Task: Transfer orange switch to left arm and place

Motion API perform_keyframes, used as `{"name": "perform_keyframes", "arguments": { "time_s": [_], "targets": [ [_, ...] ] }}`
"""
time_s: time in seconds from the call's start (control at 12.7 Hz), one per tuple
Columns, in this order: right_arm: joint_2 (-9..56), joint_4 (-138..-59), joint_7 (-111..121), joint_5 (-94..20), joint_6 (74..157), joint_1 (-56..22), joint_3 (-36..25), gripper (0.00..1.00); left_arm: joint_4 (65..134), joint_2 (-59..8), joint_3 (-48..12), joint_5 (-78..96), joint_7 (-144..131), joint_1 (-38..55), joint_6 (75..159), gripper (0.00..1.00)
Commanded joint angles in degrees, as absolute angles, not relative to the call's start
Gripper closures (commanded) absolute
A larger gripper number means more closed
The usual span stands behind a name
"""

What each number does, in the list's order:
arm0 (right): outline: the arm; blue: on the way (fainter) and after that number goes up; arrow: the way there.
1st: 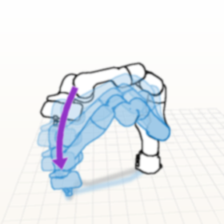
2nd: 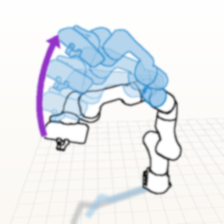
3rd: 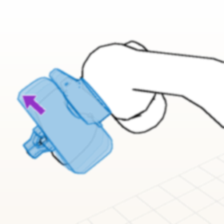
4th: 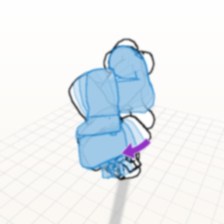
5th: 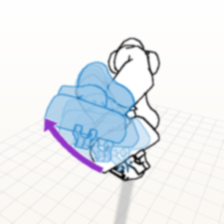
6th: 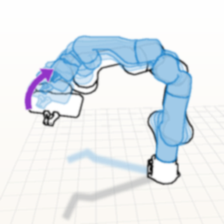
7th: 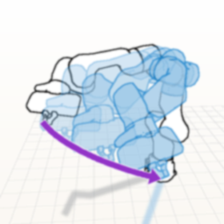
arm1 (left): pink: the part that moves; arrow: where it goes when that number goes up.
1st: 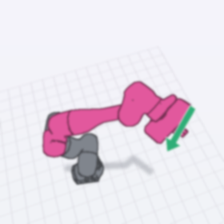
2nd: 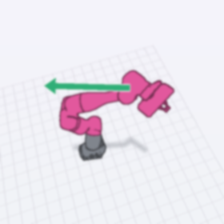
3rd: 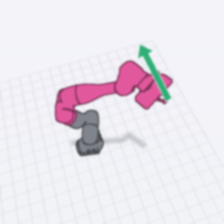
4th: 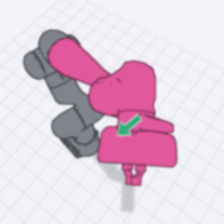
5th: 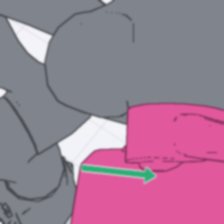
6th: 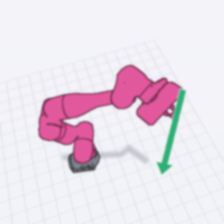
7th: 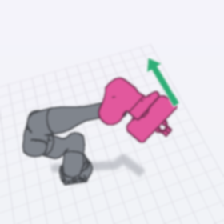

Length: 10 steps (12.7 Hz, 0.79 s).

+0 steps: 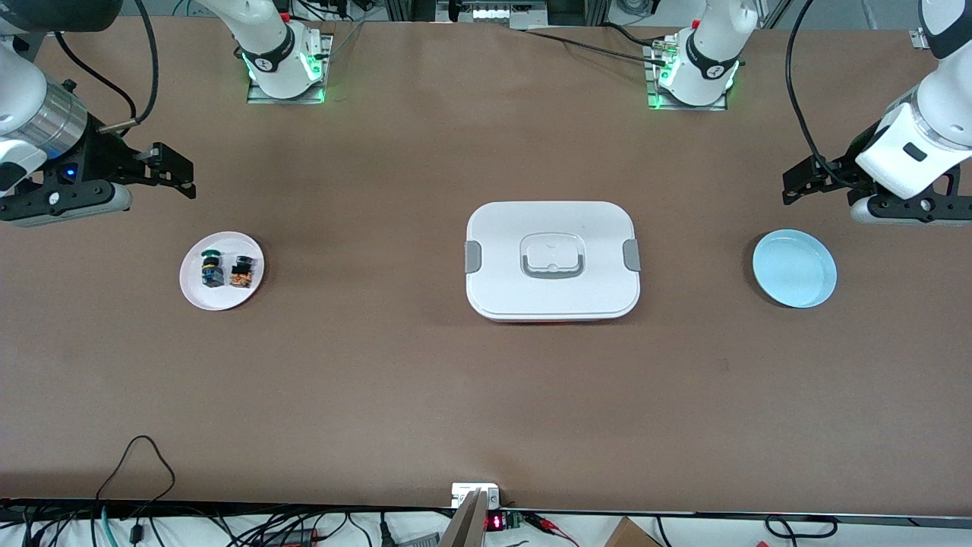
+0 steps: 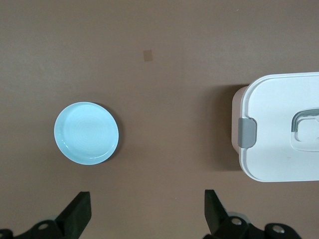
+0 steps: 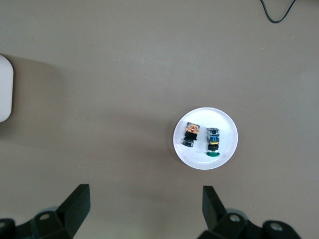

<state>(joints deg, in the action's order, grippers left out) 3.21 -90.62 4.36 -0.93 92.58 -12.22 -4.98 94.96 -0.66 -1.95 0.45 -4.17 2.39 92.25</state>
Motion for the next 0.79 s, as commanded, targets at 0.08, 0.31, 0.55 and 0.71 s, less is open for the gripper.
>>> {"name": "perform_keyframes", "arguments": {
  "time_s": [0.08,0.31,0.55,0.71],
  "targets": [
    [3.9,-88.7,4.0,0.2,91.3,-12.3,-4.8,0.0,93.1,-1.4,-2.2,-0.7,-5.5,2.9,90.5,0.0],
    [3.9,-88.7,4.2,0.4,91.5,-12.3,-4.8,0.0,93.1,-1.3,-2.5,-0.7,-5.9,2.9,90.5,0.0],
    [3.6,-88.8,4.2,0.9,91.0,-12.7,-4.7,0.0,93.1,-1.3,-2.5,-0.6,-5.9,2.8,90.5,0.0],
    [3.4,-88.8,4.8,3.1,90.3,-14.8,-4.7,0.0,93.1,-1.2,-2.5,-0.6,-6.3,2.8,89.7,0.0]
  ]
}}
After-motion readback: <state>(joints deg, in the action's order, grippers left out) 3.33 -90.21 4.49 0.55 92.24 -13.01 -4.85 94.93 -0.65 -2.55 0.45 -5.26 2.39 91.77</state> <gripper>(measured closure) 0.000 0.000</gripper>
